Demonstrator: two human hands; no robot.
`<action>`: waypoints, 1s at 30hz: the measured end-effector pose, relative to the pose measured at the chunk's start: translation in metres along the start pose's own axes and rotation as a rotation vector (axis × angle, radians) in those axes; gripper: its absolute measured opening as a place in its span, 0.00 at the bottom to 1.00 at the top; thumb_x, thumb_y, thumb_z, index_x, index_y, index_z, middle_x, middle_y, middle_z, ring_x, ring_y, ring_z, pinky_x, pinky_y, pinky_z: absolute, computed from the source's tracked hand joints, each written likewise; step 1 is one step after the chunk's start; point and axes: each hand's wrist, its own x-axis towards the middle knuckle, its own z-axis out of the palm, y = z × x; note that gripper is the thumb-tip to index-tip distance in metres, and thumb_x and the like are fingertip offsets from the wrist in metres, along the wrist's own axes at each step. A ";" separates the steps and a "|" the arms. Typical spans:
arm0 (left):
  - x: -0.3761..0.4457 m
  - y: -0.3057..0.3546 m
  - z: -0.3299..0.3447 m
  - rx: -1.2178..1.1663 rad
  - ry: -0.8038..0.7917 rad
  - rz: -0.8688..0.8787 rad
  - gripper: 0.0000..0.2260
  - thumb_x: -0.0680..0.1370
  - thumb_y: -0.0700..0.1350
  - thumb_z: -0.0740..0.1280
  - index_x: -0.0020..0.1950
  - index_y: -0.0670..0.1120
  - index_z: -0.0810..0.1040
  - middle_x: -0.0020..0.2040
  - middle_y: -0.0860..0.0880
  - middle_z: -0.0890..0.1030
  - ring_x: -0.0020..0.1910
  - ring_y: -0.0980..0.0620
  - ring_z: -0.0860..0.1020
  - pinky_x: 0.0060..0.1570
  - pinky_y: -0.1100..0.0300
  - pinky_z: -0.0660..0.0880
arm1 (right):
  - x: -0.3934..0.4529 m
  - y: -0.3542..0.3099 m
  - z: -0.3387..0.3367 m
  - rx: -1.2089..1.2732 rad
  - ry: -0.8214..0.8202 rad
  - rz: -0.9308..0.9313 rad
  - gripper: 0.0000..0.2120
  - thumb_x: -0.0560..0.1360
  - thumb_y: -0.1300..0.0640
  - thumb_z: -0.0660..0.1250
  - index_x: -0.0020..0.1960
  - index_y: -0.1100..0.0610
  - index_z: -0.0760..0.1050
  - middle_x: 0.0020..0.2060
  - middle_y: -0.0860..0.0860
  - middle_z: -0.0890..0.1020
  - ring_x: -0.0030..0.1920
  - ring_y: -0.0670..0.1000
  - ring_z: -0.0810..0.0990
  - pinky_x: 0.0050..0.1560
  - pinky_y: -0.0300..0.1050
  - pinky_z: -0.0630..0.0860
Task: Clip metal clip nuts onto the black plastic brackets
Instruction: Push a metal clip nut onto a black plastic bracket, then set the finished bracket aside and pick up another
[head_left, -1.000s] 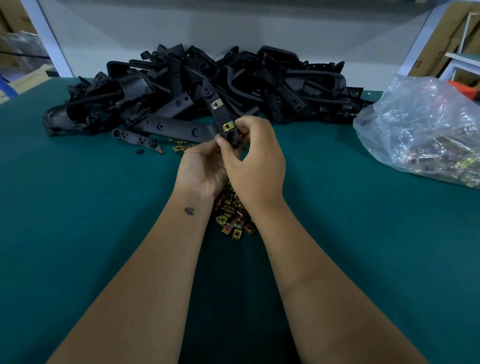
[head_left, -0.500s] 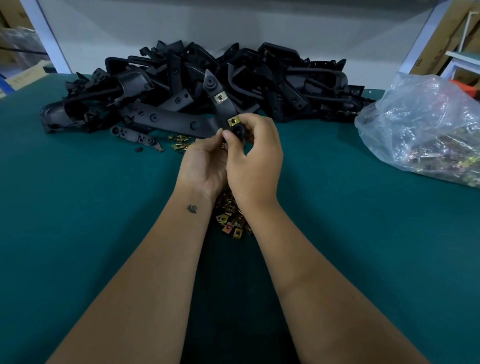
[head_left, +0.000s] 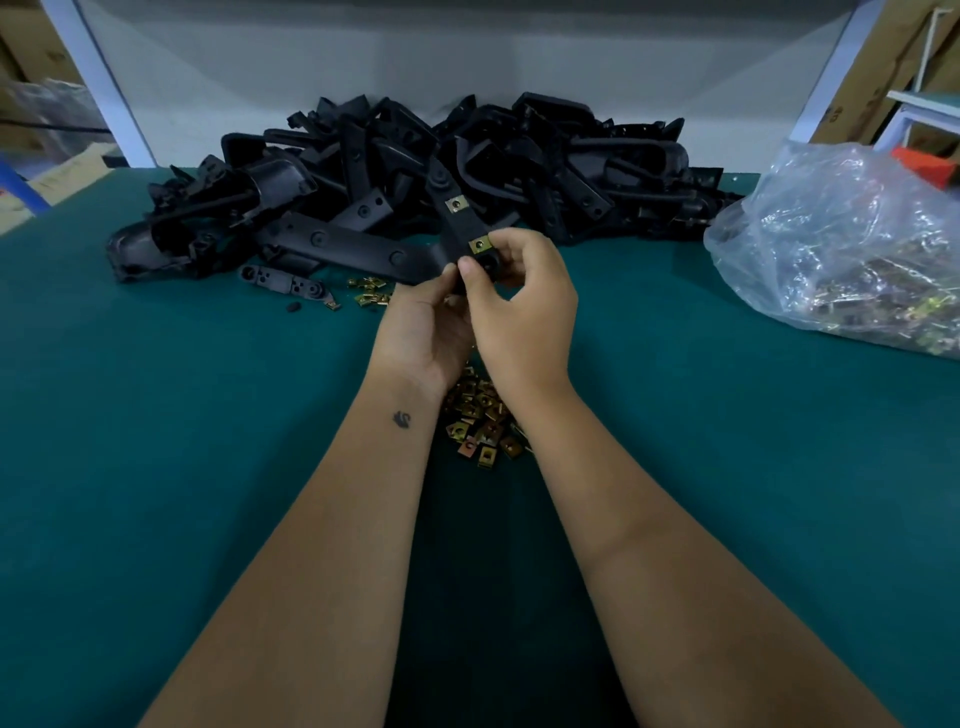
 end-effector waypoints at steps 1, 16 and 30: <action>-0.001 -0.001 0.001 0.001 0.021 0.027 0.18 0.82 0.34 0.59 0.72 0.34 0.69 0.62 0.39 0.78 0.59 0.44 0.76 0.69 0.48 0.71 | 0.001 -0.002 -0.002 0.001 -0.010 0.023 0.09 0.73 0.59 0.72 0.53 0.56 0.77 0.48 0.48 0.80 0.50 0.45 0.77 0.52 0.33 0.73; -0.060 -0.059 0.074 0.351 0.008 0.031 0.18 0.79 0.39 0.67 0.69 0.44 0.72 0.49 0.47 0.80 0.39 0.51 0.78 0.34 0.59 0.77 | -0.020 -0.011 -0.127 0.254 0.281 0.425 0.03 0.76 0.61 0.68 0.48 0.55 0.76 0.39 0.48 0.77 0.39 0.45 0.74 0.45 0.41 0.74; -0.227 -0.259 0.186 0.536 -0.606 -0.230 0.26 0.81 0.37 0.63 0.75 0.54 0.60 0.52 0.51 0.79 0.49 0.50 0.82 0.45 0.61 0.80 | -0.120 -0.002 -0.391 0.091 1.218 0.383 0.11 0.76 0.62 0.70 0.56 0.54 0.74 0.44 0.40 0.76 0.40 0.36 0.77 0.40 0.25 0.71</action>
